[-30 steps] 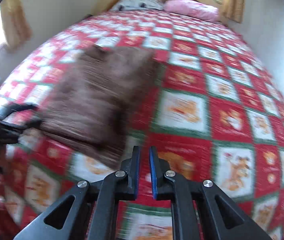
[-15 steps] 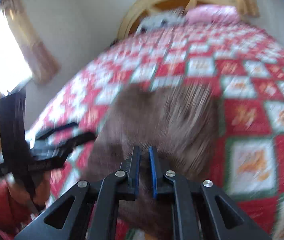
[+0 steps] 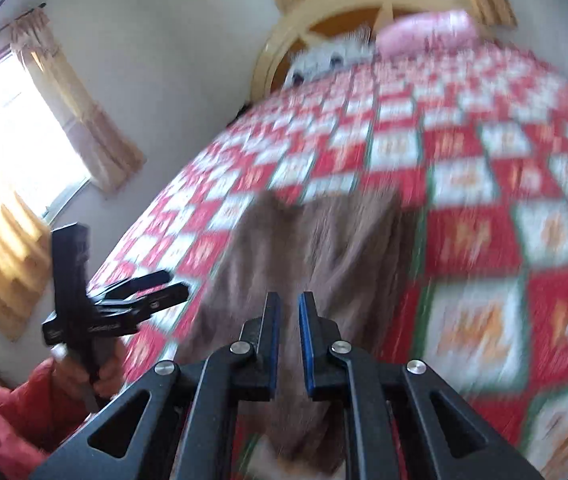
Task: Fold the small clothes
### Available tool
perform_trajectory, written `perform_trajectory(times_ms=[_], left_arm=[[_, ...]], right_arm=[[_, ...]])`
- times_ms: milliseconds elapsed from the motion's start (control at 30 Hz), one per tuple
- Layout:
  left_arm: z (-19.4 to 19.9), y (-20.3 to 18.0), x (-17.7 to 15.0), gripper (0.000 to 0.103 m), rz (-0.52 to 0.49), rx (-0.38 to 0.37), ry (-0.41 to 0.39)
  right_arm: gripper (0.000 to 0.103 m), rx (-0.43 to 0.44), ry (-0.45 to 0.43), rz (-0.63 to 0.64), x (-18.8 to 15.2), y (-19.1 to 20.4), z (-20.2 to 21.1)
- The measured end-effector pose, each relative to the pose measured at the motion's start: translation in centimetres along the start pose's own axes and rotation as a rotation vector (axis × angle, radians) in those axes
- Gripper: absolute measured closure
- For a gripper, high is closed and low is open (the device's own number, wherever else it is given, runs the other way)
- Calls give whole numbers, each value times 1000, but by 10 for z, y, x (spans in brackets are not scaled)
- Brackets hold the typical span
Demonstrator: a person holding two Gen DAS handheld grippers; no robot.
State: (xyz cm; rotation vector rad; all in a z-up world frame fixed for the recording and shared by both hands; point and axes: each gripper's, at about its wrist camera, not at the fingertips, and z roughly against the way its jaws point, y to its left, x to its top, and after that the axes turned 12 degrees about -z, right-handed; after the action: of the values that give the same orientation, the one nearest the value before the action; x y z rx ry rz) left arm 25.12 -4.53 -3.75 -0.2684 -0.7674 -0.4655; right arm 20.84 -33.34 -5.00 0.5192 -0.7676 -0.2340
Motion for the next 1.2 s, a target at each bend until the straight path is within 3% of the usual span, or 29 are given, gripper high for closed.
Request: perform_trajectory(times_ms=[67, 167, 267, 300, 367, 633, 700, 767, 833, 900, 1067, 1200], left_arm=[[-18, -4, 22, 8, -12, 26, -4], [-50, -12, 31, 8, -42, 97, 15], [-88, -10, 20, 8, -47, 154, 125], [-96, -7, 12, 5, -32, 132, 145], [-93, 5, 4, 1, 34, 101, 115], [-90, 10, 3, 0, 34, 104, 129], [-86, 7, 6, 0, 27, 108, 136], [-79, 2, 10, 0, -6, 131, 128], [-73, -2, 13, 0, -29, 151, 118], [-65, -7, 16, 0, -37, 136, 93], [-76, -19, 15, 0, -58, 111, 123], [-92, -15, 7, 0, 13, 45, 182]], right_arm=[[90, -63, -5, 56, 19, 1, -16], [90, -146, 70, 97, 40, -10, -67], [86, -286, 126, 112, 45, -34, -121], [86, -287, 78, 97, 46, -41, -120], [87, -265, 76, 40, 51, -51, -121], [86, -192, 61, -19, 53, -58, -109], [74, -131, 18, -104, 50, -60, -87], [44, -68, -7, -157, 43, -63, -69], [37, -50, -24, -191, 34, -64, -52], [37, -28, -8, -228, 27, -68, -43], [37, -81, 45, -239, 10, -70, -61], [35, -149, 42, -161, 0, -56, -73]])
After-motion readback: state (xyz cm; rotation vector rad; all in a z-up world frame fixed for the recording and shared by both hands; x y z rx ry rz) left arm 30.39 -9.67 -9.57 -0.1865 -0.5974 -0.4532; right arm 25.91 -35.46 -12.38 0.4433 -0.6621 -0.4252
